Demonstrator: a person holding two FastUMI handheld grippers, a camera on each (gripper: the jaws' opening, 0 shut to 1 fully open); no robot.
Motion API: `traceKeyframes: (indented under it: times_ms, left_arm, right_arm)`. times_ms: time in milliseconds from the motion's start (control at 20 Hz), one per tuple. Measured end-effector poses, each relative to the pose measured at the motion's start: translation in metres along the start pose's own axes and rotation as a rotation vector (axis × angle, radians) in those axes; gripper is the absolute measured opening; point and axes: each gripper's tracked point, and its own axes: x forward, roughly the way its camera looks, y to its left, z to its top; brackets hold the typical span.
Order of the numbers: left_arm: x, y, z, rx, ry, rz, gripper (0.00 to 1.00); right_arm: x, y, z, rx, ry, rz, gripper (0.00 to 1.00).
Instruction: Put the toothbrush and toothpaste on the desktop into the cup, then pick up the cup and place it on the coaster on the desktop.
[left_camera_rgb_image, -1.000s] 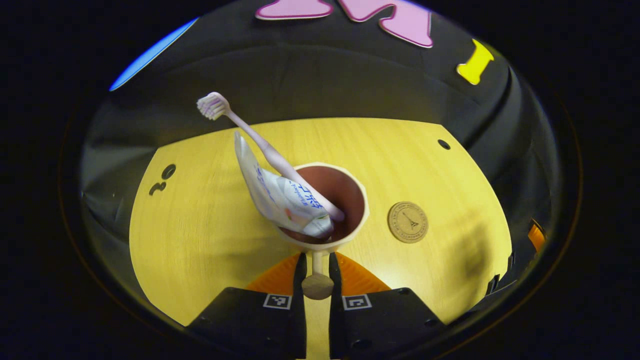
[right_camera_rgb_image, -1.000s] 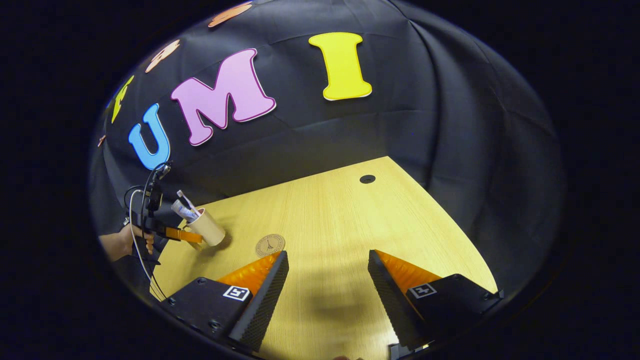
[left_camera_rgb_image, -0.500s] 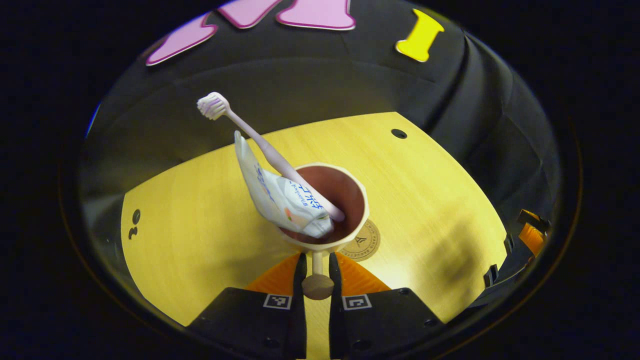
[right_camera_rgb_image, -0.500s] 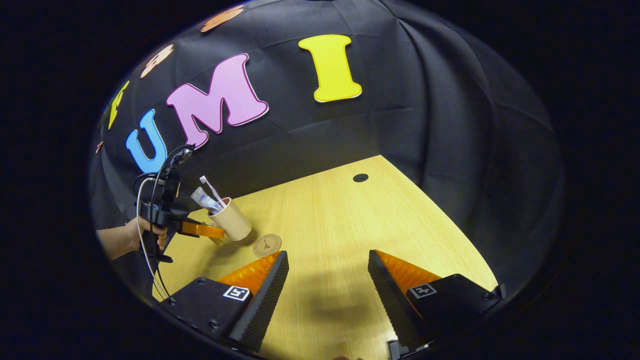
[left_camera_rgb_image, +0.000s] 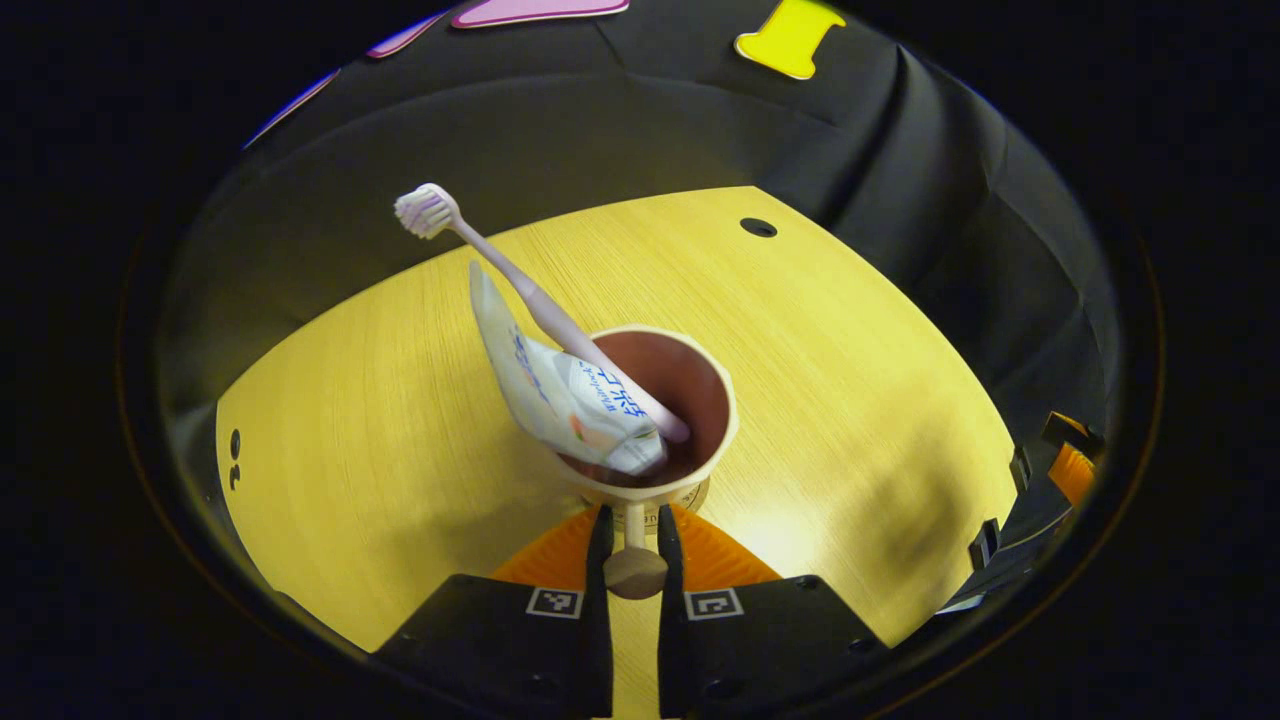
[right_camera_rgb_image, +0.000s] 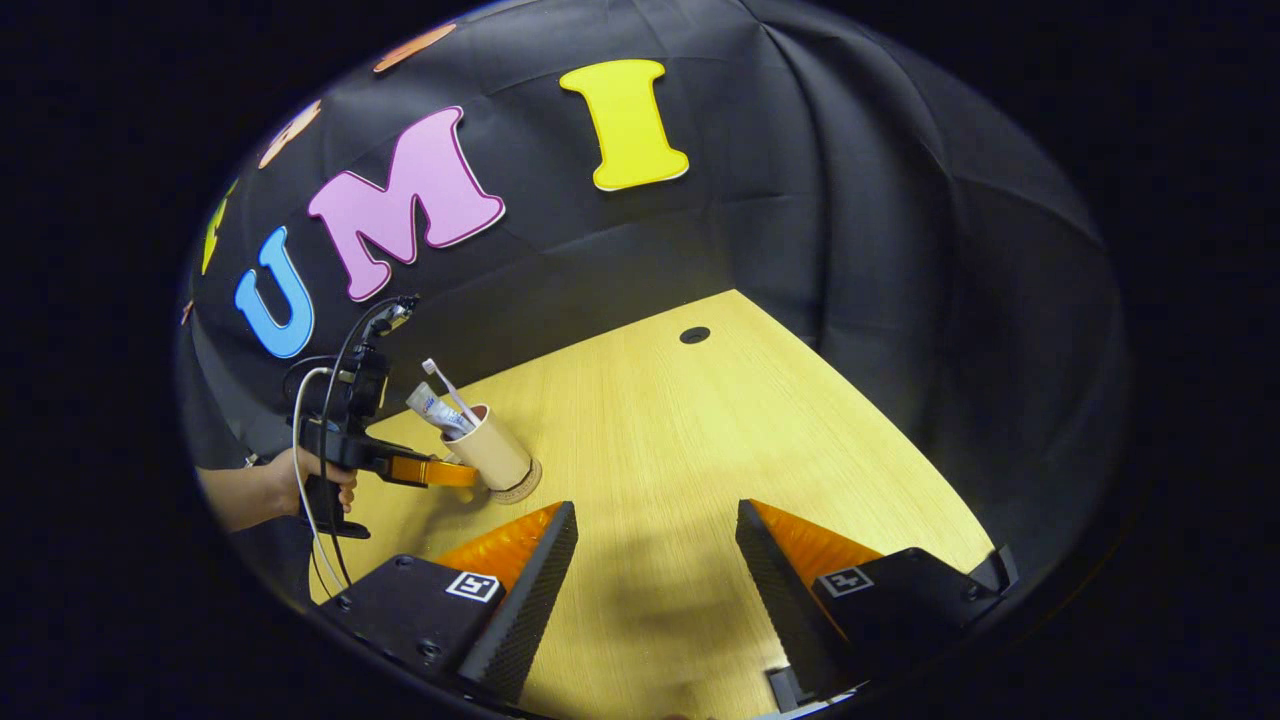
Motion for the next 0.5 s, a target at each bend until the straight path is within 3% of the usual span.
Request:
traceKeyframes:
  times_ms: [200, 400, 500]
  left_arm:
    - [0.001, 0.0, -0.003, 0.016, 0.0, 0.012, 0.23]
    - [0.001, -0.004, -0.007, -0.022, 0.004, 0.004, 0.31]
    - [-0.011, -0.009, -0.008, -0.067, -0.037, -0.019, 0.75]
  right_arm:
    - [0.0, -0.003, -0.002, -0.001, 0.002, -0.005, 0.98]
    - [-0.001, -0.002, -0.002, -0.012, -0.002, -0.007, 0.98]
    - [-0.003, 0.0, -0.001, -0.022, -0.014, -0.014, 0.98]
